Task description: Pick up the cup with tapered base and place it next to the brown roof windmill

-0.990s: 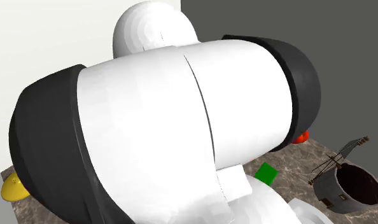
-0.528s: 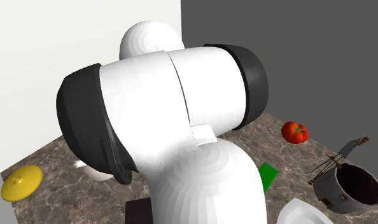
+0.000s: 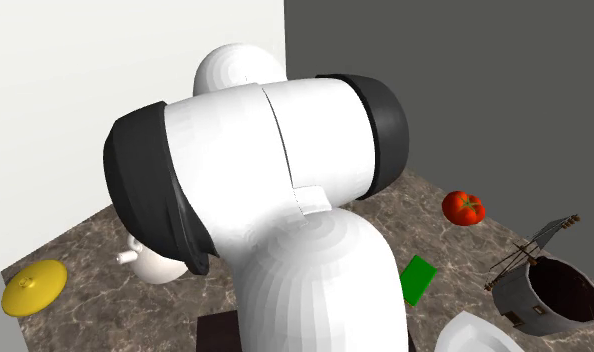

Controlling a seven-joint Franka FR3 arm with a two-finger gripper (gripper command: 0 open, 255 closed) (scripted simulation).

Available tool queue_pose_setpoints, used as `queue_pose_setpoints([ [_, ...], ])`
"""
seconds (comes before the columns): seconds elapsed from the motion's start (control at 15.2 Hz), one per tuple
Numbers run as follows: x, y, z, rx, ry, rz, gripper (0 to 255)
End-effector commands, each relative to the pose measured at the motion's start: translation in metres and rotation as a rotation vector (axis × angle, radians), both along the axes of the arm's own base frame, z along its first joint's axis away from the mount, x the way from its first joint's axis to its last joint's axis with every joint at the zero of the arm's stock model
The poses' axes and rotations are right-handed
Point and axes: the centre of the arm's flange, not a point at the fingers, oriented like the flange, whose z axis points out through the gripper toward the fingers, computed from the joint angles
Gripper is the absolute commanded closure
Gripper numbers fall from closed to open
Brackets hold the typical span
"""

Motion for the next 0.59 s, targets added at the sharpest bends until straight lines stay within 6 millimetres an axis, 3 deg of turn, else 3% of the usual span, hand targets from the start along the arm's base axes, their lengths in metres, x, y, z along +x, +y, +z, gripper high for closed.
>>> queue_pose_setpoints([
  [0.0, 0.0001, 0.0001, -0.0002, 0.000, 0.000, 0.000, 0],
  [0.13, 0.0001, 0.0001, -0.0001, 0.000, 0.000, 0.000, 0],
  [0.2, 0.0001, 0.0001, -0.0001, 0.000, 0.000, 0.000, 255],
  [0.53, 0.0001, 0.0000, -0.0002, 0.000, 0.000, 0.000, 255],
])
